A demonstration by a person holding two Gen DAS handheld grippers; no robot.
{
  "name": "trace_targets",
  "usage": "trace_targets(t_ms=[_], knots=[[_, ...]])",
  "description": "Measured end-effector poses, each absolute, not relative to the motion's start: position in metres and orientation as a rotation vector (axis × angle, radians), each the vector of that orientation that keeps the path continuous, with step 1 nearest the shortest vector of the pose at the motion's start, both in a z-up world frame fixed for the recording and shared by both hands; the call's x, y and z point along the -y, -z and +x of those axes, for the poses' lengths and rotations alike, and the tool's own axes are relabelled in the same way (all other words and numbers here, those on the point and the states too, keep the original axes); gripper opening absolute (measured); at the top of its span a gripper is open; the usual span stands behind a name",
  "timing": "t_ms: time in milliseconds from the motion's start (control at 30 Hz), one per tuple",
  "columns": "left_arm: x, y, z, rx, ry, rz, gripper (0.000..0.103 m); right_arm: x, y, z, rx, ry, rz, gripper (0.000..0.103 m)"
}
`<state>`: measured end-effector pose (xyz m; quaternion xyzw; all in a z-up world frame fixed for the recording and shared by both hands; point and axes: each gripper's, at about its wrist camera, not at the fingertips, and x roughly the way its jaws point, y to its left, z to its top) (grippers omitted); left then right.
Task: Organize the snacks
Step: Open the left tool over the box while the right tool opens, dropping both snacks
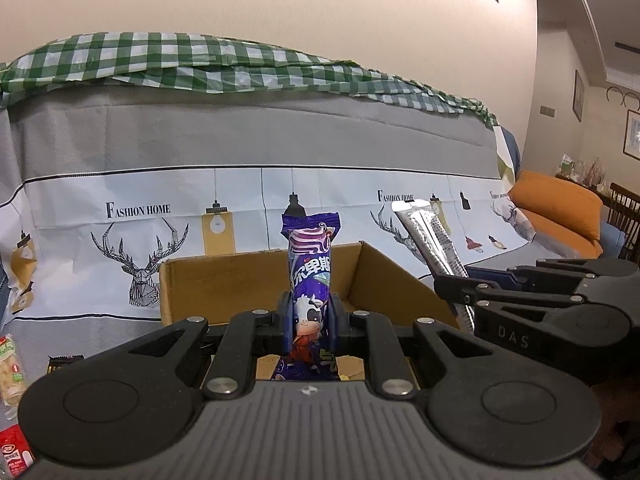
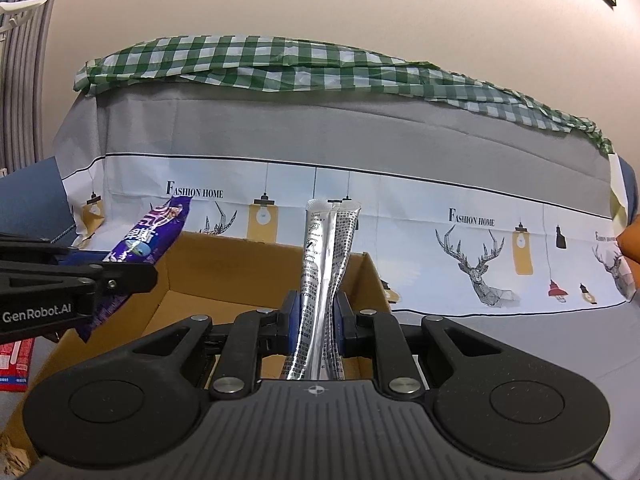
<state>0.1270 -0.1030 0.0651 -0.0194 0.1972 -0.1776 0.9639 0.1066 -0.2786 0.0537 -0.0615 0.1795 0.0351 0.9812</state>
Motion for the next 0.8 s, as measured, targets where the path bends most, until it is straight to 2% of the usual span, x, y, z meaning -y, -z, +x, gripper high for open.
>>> trace_targets(t_ms=[133,200,233,267,333,533,700,800], knots=[[0.102,-0.067,0.126,-0.396,0.396,-0.059,0.019,0.279,-0.054,0.106,-0.358,-0.064,-0.117,0.02],[0.103,-0.067,0.126,-0.398,0.42,-0.061,0.037,0.281,-0.054,0.107,-0.364,-0.06,-0.102,0.027],[0.103,-0.067,0.124,-0.392,0.415,-0.056,0.055,0.282,-0.054,0.108,-0.366,-0.056,-0.092,0.037],[0.103,-0.067,0.123,-0.383,0.411,-0.052,0.06,0.283,-0.053,0.108,-0.367,-0.045,-0.089,0.05],[0.101,-0.067,0.123,-0.38,0.406,-0.051,0.06,0.284,-0.054,0.107,-0.357,-0.024,-0.078,0.059],[0.09,-0.065,0.125,-0.38,0.389,-0.104,0.073,0.288,-0.055,0.107,-0.349,0.002,-0.051,0.059],[0.085,-0.066,0.118,-0.339,0.395,-0.11,0.073,0.285,-0.055,0.103,-0.322,-0.005,-0.057,0.057],[0.079,-0.067,0.112,-0.329,0.373,-0.096,0.073,0.282,-0.055,0.102,-0.321,-0.014,-0.04,0.045]])
